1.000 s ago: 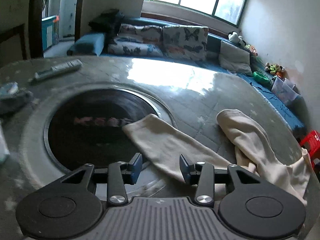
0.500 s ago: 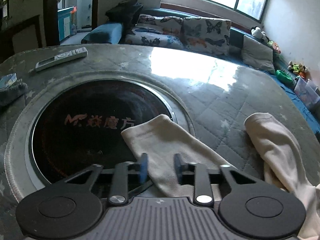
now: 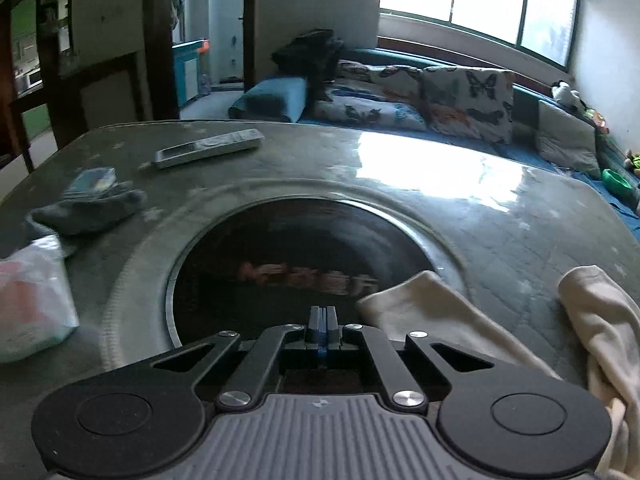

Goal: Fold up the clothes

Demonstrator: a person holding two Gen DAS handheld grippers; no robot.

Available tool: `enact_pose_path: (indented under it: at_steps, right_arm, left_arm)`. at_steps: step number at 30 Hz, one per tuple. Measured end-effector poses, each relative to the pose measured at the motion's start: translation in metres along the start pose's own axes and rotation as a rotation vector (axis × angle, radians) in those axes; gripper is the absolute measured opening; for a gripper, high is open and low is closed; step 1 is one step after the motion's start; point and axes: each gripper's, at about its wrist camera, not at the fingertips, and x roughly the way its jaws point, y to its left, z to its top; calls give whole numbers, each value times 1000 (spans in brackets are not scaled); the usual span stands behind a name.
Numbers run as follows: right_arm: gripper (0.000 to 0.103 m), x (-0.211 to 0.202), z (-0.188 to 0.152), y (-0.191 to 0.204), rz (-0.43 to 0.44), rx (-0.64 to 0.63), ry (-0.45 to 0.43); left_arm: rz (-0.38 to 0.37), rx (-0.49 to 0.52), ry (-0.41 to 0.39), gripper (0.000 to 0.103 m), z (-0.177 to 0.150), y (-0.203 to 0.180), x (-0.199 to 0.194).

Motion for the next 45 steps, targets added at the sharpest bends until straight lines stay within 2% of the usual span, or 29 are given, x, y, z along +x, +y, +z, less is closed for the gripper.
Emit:
enact_pose_path:
  at_steps: [5,10,13,23,24,25,27,29,34,38,45]
  right_arm:
    - [53,0,-4,-14,-46,46,-3]
    - [53,-5,-9,-25,-115,57,4]
    - [53,-7,-13,-33,-130,76,9]
    - [54,-7,-14,-34,-141,63,4]
    - [54,-6,-13,-33,-142,62,2]
    - [54,-7,-13,-31,-143,55,0]
    - [54,-9,-11,-24,-141,22,-13]
    - [55,-11,-9,-16,-117,-9,-30]
    - [55,-3,-5,-7,-97,-34,-31]
    - [57,-2,-6,-11,-110,-23,-24]
    - [59,-7,-13,-21,-143,8,-11]
  left_arm:
    - [-93,11,59,5,-6,-12,1]
    - [-121,34,85,31,-12,-40,11]
    - [-117,36,89,40,-14,-48,16]
    - [-89,52,80,38,-17,-57,28]
    - [-90,58,76,33,-17,-58,29]
    - [-96,67,73,22,-17,-59,29]
    - [-114,78,68,8,-17,-62,29]
    - [-109,79,57,5,-16,-64,28]
    - [-64,28,-1,4,-8,-47,11]
    - [5,-4,-56,4,-1,-22,-8]
    - [108,-68,-79,4,-4,28,-37]
